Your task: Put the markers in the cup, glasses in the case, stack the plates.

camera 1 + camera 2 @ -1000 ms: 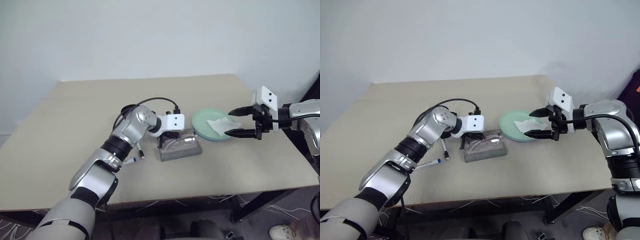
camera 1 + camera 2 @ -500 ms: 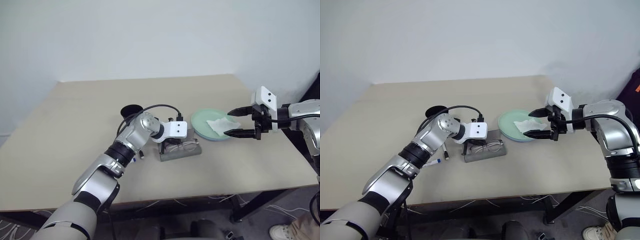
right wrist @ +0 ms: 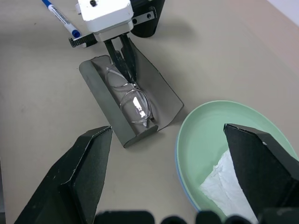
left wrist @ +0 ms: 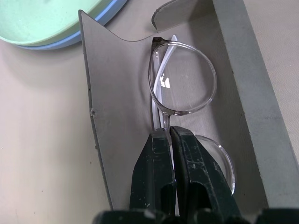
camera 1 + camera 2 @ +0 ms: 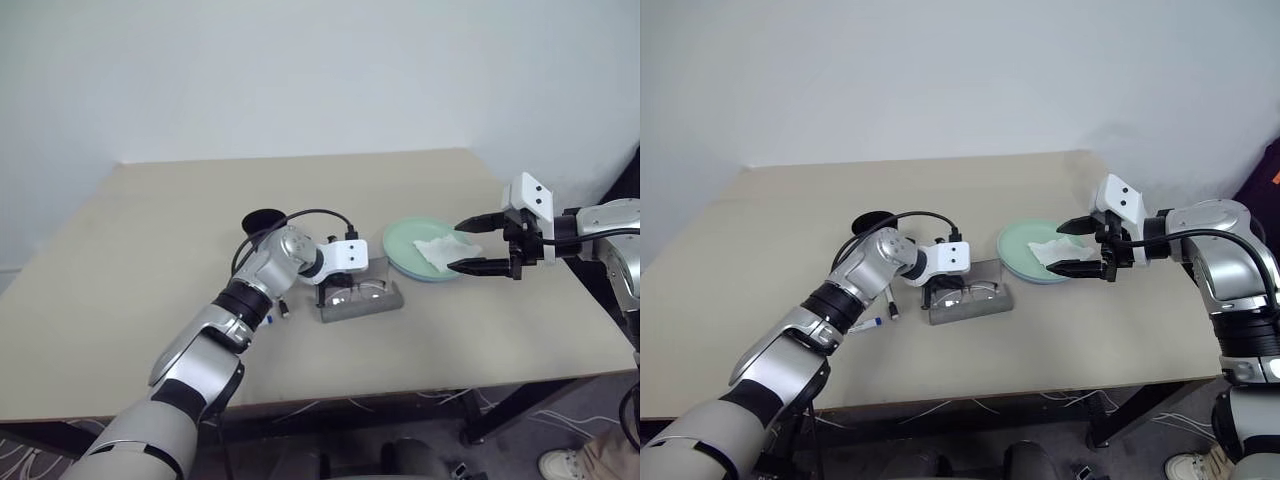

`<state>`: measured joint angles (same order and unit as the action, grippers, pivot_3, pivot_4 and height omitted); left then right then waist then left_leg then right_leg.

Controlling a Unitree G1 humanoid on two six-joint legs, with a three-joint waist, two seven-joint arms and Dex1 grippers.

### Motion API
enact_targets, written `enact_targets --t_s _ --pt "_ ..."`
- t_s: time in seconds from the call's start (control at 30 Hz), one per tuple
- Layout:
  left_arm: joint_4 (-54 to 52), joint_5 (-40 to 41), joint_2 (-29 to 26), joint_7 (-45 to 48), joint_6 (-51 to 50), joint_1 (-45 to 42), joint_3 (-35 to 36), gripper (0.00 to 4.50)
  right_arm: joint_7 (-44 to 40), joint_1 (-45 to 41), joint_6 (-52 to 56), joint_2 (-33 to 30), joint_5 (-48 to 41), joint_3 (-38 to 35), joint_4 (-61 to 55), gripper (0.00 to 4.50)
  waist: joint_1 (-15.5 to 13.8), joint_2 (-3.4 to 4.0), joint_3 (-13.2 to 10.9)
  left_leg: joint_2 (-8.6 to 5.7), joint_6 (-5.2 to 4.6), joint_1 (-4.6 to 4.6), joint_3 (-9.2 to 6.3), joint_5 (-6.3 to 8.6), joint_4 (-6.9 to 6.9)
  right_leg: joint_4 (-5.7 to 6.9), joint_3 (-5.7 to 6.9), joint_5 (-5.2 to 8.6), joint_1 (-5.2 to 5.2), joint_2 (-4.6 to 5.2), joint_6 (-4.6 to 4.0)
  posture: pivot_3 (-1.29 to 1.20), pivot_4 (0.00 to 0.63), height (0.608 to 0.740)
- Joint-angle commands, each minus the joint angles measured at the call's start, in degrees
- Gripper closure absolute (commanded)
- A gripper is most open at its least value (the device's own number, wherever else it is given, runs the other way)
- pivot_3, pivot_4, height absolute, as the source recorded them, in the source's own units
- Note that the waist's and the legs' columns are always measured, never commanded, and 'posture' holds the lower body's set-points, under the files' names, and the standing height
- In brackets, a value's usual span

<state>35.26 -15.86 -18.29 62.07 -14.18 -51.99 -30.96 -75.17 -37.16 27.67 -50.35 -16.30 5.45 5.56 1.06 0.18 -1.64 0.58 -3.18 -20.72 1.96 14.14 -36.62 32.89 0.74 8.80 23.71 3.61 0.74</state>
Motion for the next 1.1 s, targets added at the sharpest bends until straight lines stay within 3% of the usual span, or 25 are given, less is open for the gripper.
enact_targets --t_s 0.03,0.43,0.77,0.93,1.07,1.1 --pt "-1.81 -0.48 0.23 0.4 -0.25 -0.16 0.07 4.45 0.04 -0.74 -0.14 -0.33 -0.86 -1.35 -1.88 0.35 0.02 0.0 0.0 0.0 0.0 0.0 0.0 0.0 0.0 0.0 0.0 0.0 0.0 0.0 0.0 0.0 0.0 0.731" --pt "-9.46 -0.03 -1.66 5.65 -1.92 2.82 -0.02 4.45 0.26 -0.38 -0.4 -0.22 -0.64 -1.23 -2.03 0.35 0.03 0.0 0.0 0.01 0.0 0.03 0.01 0.0 -0.01 0.01 0.0 0.0 -0.01 0.0 0.0 0.0 0.0 0.731" --pt "-9.62 3.74 -1.82 4.88 -2.21 -3.21 5.75 4.45 -0.22 -0.74 -0.71 -0.19 -0.52 -0.95 -1.47 0.35 0.02 0.0 0.0 0.0 0.0 -0.02 -0.02 0.0 -0.04 0.0 0.0 0.0 0.0 0.0 0.0 0.0 0.0 0.731" --pt "-3.79 4.31 -1.87 1.31 0.19 -7.59 8.46 4.45 -0.3 -1.34 -0.93 -0.04 -0.27 -0.68 -0.85 0.35 0.03 0.0 0.0 0.0 0.0 0.01 -0.02 0.0 -0.02 0.0 0.0 0.0 -0.01 0.0 0.0 0.0 0.0 0.731" --pt "5.18 3.38 -0.7 -5.88 4.02 -11.12 10.37 3.57 -0.13 -1.58 -0.86 0.22 -0.31 -0.47 -0.87 0.35 0.04 -0.01 -0.01 0.01 0.0 0.04 -0.02 0.0 -0.02 0.01 0.01 0.0 -0.02 -0.01 0.01 0.0 0.0 0.731" --pt "7.11 3.24 -0.46 -6.85 4.96 -11.67 10.5 3.57 -0.1 -1.62 -0.85 0.27 -0.32 -0.43 -0.87 0.35 0.05 -0.01 -0.01 0.01 0.0 0.04 -0.02 0.0 -0.02 0.01 0.01 -0.01 -0.02 -0.01 0.01 0.0 0.0 0.731"
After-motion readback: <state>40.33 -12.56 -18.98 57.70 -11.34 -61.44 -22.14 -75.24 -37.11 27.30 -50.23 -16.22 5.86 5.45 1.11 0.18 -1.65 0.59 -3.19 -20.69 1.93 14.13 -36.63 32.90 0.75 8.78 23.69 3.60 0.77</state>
